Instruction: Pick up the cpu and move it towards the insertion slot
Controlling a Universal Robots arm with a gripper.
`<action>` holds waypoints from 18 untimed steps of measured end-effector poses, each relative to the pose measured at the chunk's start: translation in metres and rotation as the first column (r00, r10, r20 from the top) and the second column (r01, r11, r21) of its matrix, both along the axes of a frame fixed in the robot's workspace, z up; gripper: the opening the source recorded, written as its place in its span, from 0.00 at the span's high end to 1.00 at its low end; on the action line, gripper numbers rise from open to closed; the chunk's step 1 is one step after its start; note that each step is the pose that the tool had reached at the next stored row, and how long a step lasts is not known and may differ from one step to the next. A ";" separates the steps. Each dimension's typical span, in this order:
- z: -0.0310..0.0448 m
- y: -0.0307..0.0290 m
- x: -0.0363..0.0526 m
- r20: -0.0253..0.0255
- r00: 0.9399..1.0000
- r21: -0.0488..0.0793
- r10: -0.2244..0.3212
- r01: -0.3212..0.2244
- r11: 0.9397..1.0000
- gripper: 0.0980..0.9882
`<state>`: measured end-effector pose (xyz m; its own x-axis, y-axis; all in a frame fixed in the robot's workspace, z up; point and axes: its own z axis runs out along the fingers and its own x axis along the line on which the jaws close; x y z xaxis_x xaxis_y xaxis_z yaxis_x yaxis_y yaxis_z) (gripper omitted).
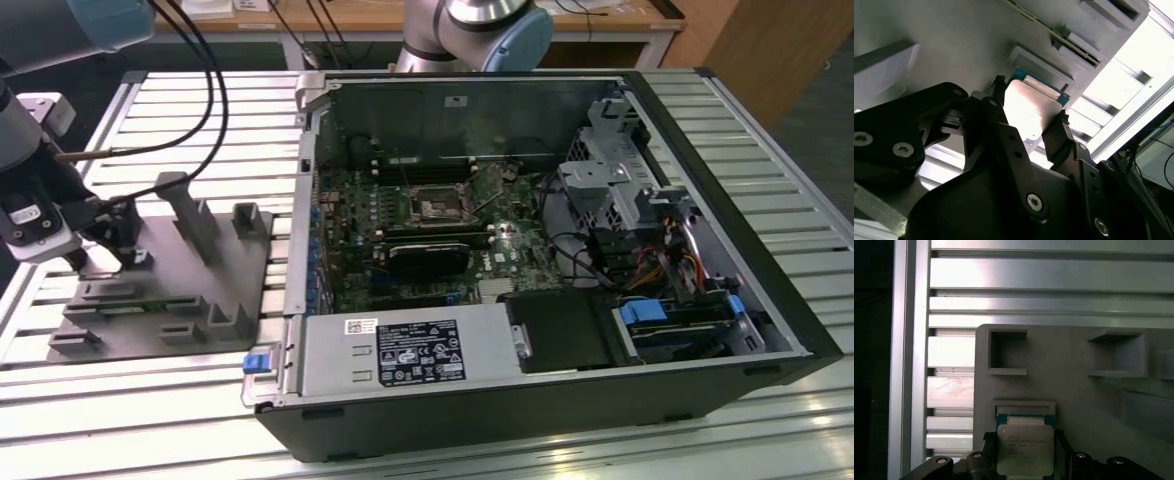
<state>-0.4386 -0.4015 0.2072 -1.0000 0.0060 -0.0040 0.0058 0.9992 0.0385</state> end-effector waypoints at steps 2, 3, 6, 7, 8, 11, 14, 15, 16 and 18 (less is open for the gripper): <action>0.0018 0.0000 0.0000 0.000 1.000 0.000 0.000 0.000 1.000 0.50; 0.0027 0.0000 0.0000 0.000 1.000 0.000 0.000 0.000 1.000 0.50; 0.0047 0.0000 0.0000 0.000 1.000 0.000 0.000 0.000 1.000 0.50; 0.0055 0.0000 0.0000 0.000 1.000 0.000 0.000 0.000 1.000 0.50; 0.0063 0.0000 0.0000 0.000 1.000 0.000 0.000 0.000 1.000 0.50; 0.0094 0.0000 0.0000 0.000 1.000 0.000 0.000 0.000 1.000 0.50; 0.0122 0.0000 0.0000 0.000 1.000 0.000 0.000 0.000 1.000 0.50; 0.0133 0.0000 0.0000 0.000 1.000 0.000 0.000 0.000 1.000 0.50; 0.0143 0.0000 0.0000 0.000 1.000 0.000 0.000 0.000 1.000 0.50; 0.0162 0.0000 0.0000 0.000 1.000 0.000 0.000 0.000 1.000 0.50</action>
<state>-0.4386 -0.4015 0.2234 -1.0000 0.0060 -0.0042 0.0059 0.9992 0.0386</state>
